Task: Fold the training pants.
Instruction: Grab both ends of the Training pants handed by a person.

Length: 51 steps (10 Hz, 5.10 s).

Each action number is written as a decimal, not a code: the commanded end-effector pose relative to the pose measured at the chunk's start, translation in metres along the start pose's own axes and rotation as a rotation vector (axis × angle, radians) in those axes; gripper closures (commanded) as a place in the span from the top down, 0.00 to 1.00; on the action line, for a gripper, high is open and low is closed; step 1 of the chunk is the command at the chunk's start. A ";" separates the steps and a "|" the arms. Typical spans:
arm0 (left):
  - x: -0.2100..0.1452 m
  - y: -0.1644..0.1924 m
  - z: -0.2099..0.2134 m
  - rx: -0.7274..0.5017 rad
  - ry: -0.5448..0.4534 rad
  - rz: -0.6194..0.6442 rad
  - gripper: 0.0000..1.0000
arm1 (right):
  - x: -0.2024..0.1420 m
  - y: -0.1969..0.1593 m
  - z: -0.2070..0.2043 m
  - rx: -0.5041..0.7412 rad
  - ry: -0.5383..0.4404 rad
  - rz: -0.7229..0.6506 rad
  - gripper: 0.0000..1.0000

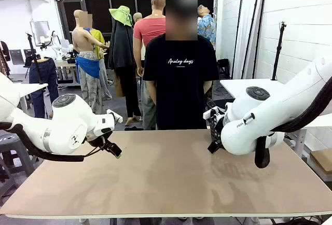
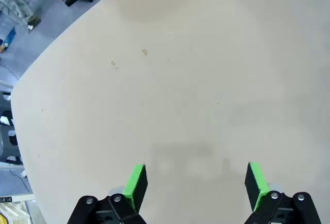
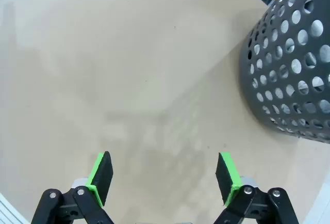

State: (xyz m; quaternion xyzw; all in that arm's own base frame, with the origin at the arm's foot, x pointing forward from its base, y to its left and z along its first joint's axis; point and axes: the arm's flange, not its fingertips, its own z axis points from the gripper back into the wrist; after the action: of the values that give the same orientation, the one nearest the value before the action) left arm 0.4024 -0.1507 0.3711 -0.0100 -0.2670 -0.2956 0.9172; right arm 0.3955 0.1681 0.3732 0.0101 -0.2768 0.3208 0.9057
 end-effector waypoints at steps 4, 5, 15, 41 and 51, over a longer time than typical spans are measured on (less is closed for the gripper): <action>0.000 0.000 0.000 0.000 0.000 0.000 1.00 | 0.000 0.000 0.000 0.000 0.000 0.000 1.00; 0.000 0.000 0.000 0.000 0.000 0.000 1.00 | 0.000 0.000 0.000 0.000 0.000 0.000 1.00; 0.015 -0.003 0.032 0.020 0.033 0.058 1.00 | 0.012 -0.017 0.040 0.006 0.019 -0.030 1.00; 0.046 -0.059 0.223 0.115 -0.186 -0.032 1.00 | 0.050 0.000 0.202 -0.045 -0.209 0.055 1.00; 0.046 -0.059 0.223 0.115 -0.186 -0.032 1.00 | 0.050 0.000 0.202 -0.045 -0.209 0.055 1.00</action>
State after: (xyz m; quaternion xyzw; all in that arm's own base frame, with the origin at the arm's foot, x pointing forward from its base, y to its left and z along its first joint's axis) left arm 0.2925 -0.1857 0.5771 0.0169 -0.3680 -0.2885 0.8838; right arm 0.3262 0.1566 0.5698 0.0140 -0.3739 0.3397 0.8629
